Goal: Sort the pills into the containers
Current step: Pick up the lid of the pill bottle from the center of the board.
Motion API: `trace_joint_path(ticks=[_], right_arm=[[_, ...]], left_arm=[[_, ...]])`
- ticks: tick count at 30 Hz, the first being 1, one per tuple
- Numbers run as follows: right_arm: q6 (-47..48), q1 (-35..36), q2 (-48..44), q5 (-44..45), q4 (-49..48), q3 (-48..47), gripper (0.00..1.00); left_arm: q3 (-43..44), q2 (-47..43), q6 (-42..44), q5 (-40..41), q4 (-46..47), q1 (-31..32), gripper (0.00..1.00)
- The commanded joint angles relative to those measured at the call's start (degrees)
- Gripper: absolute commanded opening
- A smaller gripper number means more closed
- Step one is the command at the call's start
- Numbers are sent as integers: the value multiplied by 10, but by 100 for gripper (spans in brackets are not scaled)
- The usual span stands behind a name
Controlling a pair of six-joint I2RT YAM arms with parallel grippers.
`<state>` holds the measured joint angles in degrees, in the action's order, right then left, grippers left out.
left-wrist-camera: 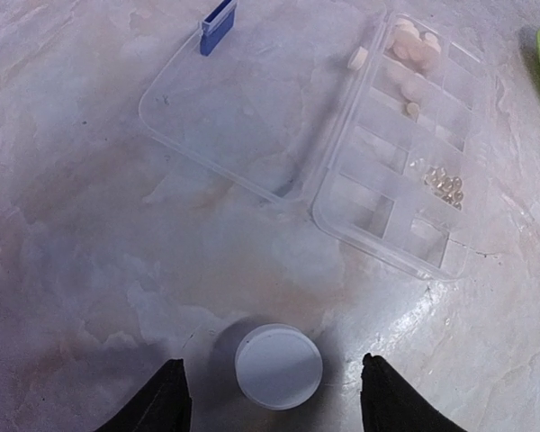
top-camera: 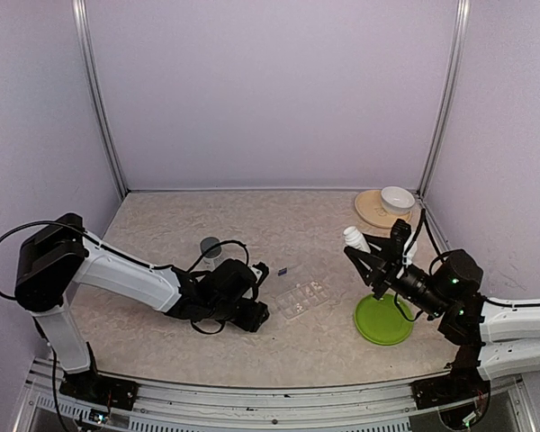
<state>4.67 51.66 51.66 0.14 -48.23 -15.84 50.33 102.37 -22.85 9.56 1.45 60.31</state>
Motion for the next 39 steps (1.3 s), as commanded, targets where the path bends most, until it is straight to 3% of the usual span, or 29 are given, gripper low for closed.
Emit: trace_joint_path(ticks=[1,15,23,34,39], right_arm=[[3,4,-4,5,14,-5,0],[4,4,5,2,32,-13,0],[4,4,6,-2,35,-16,0],[3,4,9,-10,43,-18,0],[3,4,17,-41,53,-23,0]], left_arm=[[24,18,9,14,-10,5,60],[38,34,16,20,-14,7,41],[38,38,14,19,-14,7,39],[34,33,12,20,-4,10,23],[26,6,14,8,7,10,22]])
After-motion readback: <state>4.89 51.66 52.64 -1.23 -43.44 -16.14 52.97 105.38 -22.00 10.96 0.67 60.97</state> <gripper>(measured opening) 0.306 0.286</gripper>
